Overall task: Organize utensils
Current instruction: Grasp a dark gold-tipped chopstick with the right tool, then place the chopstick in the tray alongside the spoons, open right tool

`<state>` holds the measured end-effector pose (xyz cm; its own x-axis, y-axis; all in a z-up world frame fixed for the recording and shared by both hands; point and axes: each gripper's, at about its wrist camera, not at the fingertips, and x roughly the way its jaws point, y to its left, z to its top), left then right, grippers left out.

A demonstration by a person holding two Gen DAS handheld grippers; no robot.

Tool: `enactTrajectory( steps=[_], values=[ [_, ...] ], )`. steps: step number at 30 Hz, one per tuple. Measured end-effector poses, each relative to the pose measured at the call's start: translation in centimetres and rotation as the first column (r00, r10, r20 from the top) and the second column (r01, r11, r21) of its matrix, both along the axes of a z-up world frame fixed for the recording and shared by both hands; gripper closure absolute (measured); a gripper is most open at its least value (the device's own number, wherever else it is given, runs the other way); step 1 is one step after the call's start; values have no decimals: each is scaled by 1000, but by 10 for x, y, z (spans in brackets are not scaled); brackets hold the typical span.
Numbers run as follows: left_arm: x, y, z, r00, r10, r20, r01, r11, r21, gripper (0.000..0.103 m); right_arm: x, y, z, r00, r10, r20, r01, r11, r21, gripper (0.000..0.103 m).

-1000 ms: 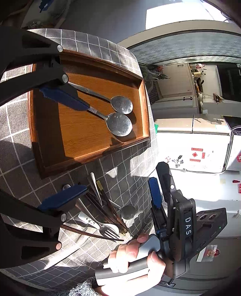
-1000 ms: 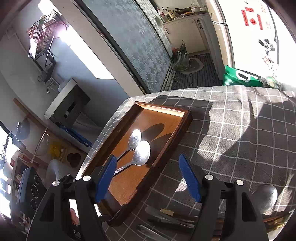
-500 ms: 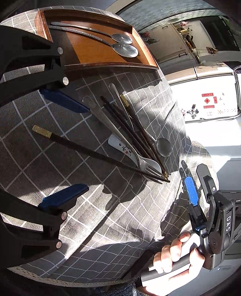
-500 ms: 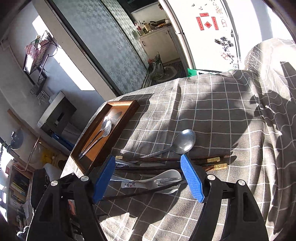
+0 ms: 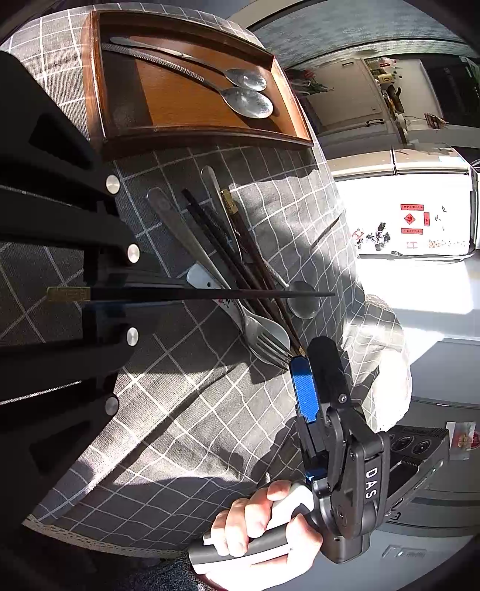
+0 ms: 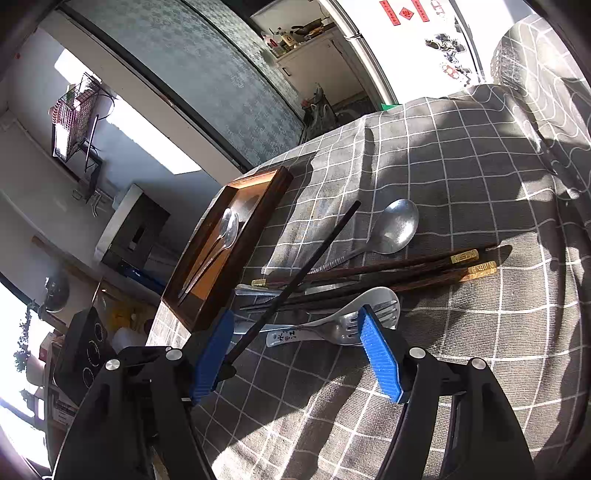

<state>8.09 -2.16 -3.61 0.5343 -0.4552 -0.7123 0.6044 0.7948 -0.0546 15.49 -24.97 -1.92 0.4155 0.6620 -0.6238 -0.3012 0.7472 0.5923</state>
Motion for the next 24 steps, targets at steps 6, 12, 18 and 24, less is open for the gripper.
enactTrajectory(
  steps=[6,12,18,24],
  values=[
    [-12,-5,18,999,-12,41,14,999,-30,96,19,30,-8,999,1,-35,0,1000,31,86],
    [-7,23,24,995,74,74,-74,997,2,96,37,76,9,999,50,-6,-50,998,37,89],
    [22,82,31,970,229,79,-230,973,8,96,82,163,20,990,143,8,-143,990,-11,89],
    [58,118,17,938,342,54,-344,937,50,96,121,216,3,989,132,-69,-136,988,-69,81]
  ],
)
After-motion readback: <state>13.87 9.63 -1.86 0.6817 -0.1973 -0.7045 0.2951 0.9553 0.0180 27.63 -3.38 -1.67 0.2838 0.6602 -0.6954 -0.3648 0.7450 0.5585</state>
